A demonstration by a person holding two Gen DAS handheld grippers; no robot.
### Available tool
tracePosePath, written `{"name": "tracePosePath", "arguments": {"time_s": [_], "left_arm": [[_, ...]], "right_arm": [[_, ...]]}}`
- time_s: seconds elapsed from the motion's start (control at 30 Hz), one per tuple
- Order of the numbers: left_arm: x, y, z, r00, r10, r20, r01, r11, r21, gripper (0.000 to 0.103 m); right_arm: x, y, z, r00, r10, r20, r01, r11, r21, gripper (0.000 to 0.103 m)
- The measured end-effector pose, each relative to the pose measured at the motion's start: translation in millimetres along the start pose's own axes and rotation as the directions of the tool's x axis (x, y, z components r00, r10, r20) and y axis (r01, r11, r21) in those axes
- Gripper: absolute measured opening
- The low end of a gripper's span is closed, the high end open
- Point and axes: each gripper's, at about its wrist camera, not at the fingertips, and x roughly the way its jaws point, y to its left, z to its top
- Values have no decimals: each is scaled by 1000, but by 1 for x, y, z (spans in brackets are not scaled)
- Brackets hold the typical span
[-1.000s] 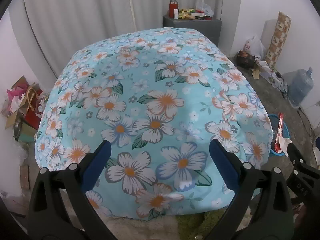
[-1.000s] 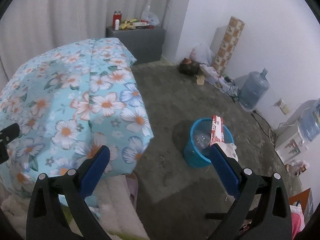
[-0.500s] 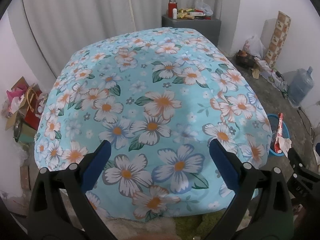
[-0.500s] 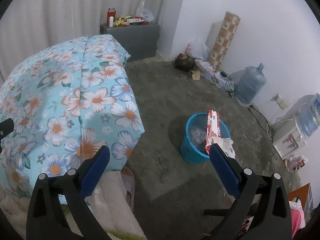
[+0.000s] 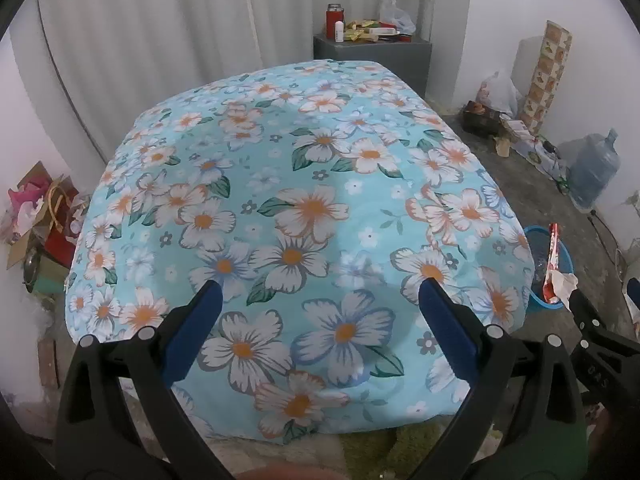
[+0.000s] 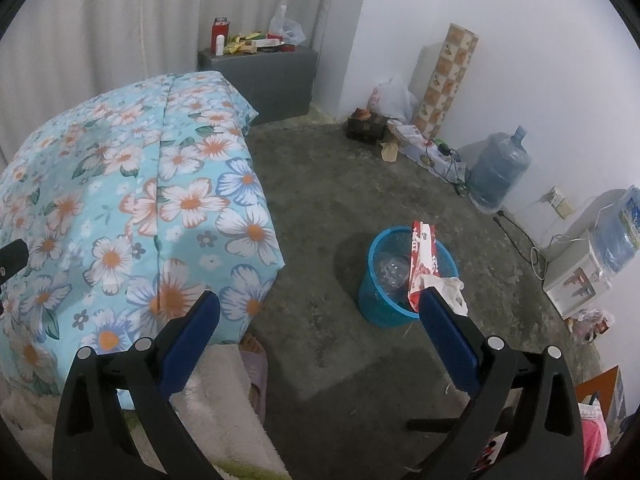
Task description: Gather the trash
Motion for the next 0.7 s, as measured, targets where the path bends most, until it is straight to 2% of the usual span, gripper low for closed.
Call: {"name": "tracePosePath", "arguments": {"time_s": [0.7], "left_arm": [[-1,0,1,1000,-10,7,10,1000,2,94]], "right_arm": [[0,-2,2,1000,-6,2,6,1000,-1,97]]}}
